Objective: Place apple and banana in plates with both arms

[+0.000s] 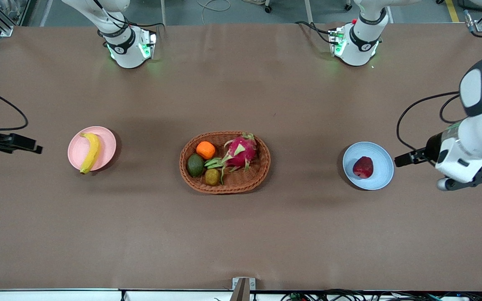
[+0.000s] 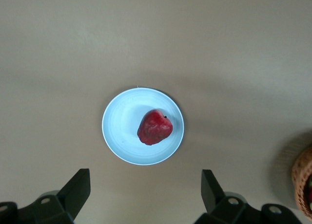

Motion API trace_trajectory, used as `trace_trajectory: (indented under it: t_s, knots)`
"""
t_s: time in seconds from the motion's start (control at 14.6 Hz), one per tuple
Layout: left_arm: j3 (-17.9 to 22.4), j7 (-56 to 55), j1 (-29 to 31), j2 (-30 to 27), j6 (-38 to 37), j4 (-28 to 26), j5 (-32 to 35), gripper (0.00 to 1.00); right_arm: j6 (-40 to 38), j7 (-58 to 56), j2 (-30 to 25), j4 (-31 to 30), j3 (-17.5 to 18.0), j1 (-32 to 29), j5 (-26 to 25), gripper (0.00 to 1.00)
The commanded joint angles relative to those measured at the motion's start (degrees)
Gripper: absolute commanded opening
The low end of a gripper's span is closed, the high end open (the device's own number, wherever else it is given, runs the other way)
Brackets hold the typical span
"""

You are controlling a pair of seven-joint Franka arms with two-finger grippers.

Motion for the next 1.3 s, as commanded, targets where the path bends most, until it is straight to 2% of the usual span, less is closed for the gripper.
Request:
trace_trajectory:
  t_s: [0.0, 0.21, 0.41, 0.48, 0.62, 0.68, 0.89, 1.23]
  knots:
    - [0.27, 4.70, 0.19, -5.15, -1.91, -0.16, 0.77, 1.00, -1.27, 1.79, 1.81, 6.64, 0.15, 0.48, -3.19, 1.00]
    - [0.62, 10.43, 1.07, -10.33, -3.39, -0.60, 0.68, 1.00, -1.70, 7.22, 1.55, 6.92, 0.15, 2.41, -3.72, 1.00]
    - [0.01, 10.17, 1.07, -15.34, -10.05, -1.65, 0.50, 1.00, -1.79, 8.03, -0.99, 5.95, -0.37, 3.56, -3.55, 1.00]
    - [0.01, 10.43, 1.07, -17.27, -10.86, -3.65, 0.15, 1.00, -1.79, 7.94, -2.31, 4.73, -1.77, 5.13, -3.55, 1.00]
    - [0.01, 10.35, 1.07, -21.84, -10.79, -8.66, 0.15, 1.00, -1.71, 7.77, -4.16, 3.14, -8.61, 11.18, -3.46, 1.00]
    - [0.01, 10.35, 0.90, -23.26, -10.79, -10.16, 0.06, 1.00, -1.71, 7.77, -4.69, 2.70, -9.95, 12.34, -3.46, 1.00]
    - [-0.86, 10.43, 0.28, -25.29, -10.61, -11.58, 0.15, 1.00, -1.35, 7.07, -8.98, -2.91, -9.96, 12.70, -3.63, 1.00]
    - [-1.92, 10.78, -0.34, -25.20, -10.87, -11.58, 0.59, 1.00, -1.45, 5.13, -13.55, -8.62, -9.96, 12.70, -3.63, 1.00]
